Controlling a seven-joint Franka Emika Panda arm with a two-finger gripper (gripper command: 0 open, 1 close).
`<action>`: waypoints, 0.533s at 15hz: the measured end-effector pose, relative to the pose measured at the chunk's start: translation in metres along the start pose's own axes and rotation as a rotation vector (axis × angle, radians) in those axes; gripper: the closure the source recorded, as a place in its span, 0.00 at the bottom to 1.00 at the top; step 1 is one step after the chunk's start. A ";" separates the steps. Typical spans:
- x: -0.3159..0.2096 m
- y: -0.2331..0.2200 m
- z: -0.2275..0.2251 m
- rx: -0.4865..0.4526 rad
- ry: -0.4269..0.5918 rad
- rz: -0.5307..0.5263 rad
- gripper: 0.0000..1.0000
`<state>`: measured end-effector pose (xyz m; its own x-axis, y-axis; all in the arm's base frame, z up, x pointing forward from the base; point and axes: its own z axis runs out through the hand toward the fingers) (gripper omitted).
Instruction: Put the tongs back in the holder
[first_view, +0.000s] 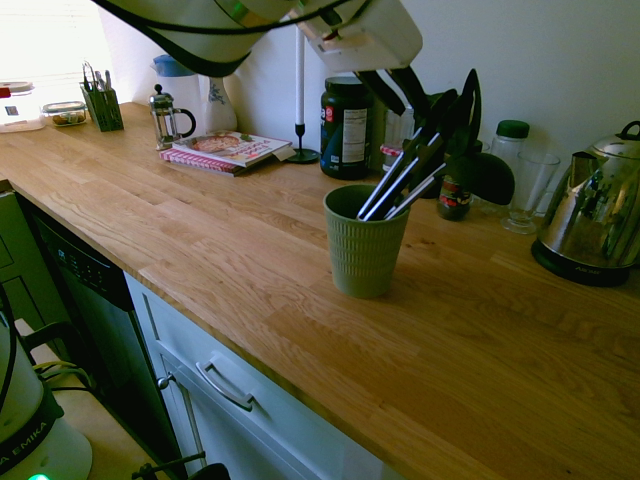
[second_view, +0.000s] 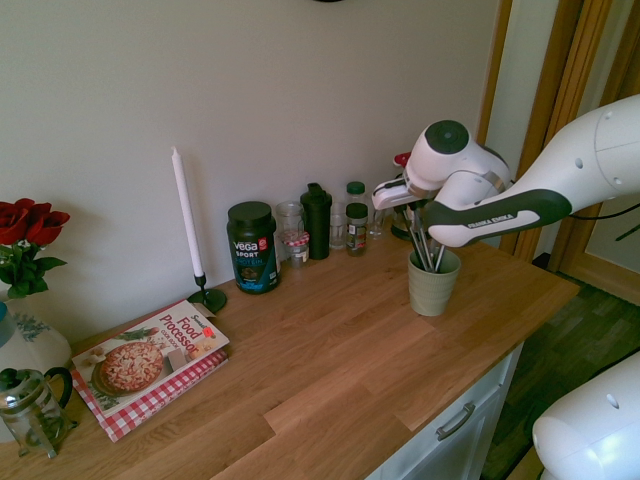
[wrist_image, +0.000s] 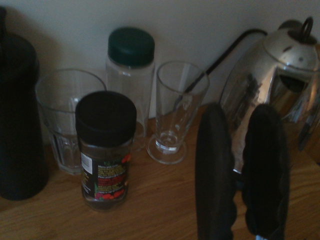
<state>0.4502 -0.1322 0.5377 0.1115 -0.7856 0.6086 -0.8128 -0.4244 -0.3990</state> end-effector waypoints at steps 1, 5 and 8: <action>-0.003 -0.004 -0.008 -0.013 -0.051 -0.015 0.00; -0.061 -0.023 -0.031 -0.078 -0.343 -0.137 0.00; -0.101 -0.021 -0.040 -0.154 -0.531 -0.245 0.00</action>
<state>0.4337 -0.0264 0.5122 0.5434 -0.8076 0.2291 -0.7967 -0.5822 -0.1625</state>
